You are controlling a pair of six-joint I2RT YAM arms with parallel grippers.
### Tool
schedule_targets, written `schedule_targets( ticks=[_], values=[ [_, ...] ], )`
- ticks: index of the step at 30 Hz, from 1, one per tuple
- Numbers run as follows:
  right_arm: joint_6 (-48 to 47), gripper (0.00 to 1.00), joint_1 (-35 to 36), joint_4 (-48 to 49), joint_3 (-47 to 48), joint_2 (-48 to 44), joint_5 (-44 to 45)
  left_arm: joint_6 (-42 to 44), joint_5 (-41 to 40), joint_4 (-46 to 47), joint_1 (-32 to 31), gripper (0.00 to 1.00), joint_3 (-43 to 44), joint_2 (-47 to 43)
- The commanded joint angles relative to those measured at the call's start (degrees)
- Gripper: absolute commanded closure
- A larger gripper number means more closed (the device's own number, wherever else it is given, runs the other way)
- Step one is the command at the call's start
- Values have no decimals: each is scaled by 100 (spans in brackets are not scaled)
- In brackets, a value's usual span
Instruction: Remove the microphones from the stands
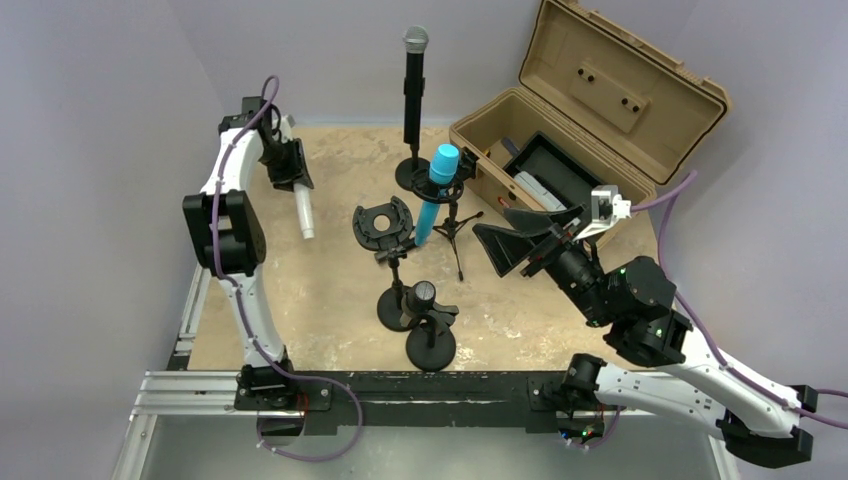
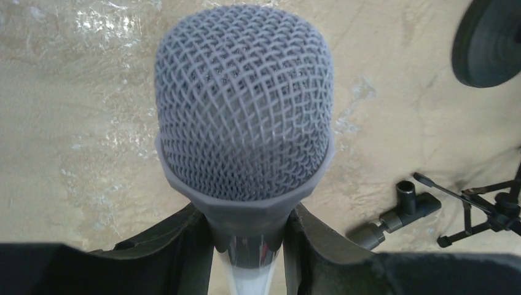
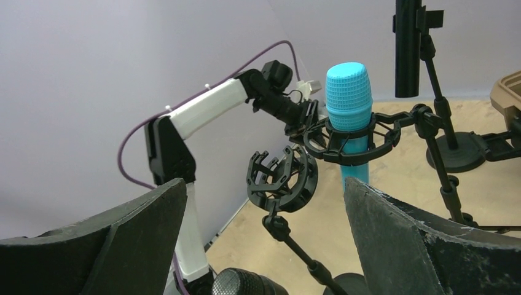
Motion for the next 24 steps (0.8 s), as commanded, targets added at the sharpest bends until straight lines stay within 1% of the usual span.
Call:
schedule_targets(
  ticks=[1,4,7,8,10,12,14,18,21,24],
  values=[
    [60,1,16,28,145,-3,45,383,-385,-842,-193,100,1171,531],
    [69,1,15,49,169,83,34,569,-689,-1155,-510,100,1760,1003],
    [61,1,16,64,204,204,25,441,-768,-1277,-637,100,2120,1370],
    [60,1,13,52,221,239,33,393,-866,-1294,-790,99,2176,1491],
    [61,1,16,27,251,287,58,281,-1201,-1337,-905,92,2268,1658],
    [71,1,16,32,255,292,73,225,-1418,-1487,-979,91,2410,1874],
    [77,1,13,46,222,275,78,223,-1614,-1583,-1052,88,2481,2011],
    [119,1,16,84,136,246,65,233,-1655,-1538,-1120,81,2406,2101],
    [160,1,12,102,83,238,63,211,-1663,-1542,-1120,84,2452,2185],
    [202,1,11,133,32,244,85,210,-1643,-1652,-1120,81,2649,2262]
  ],
)
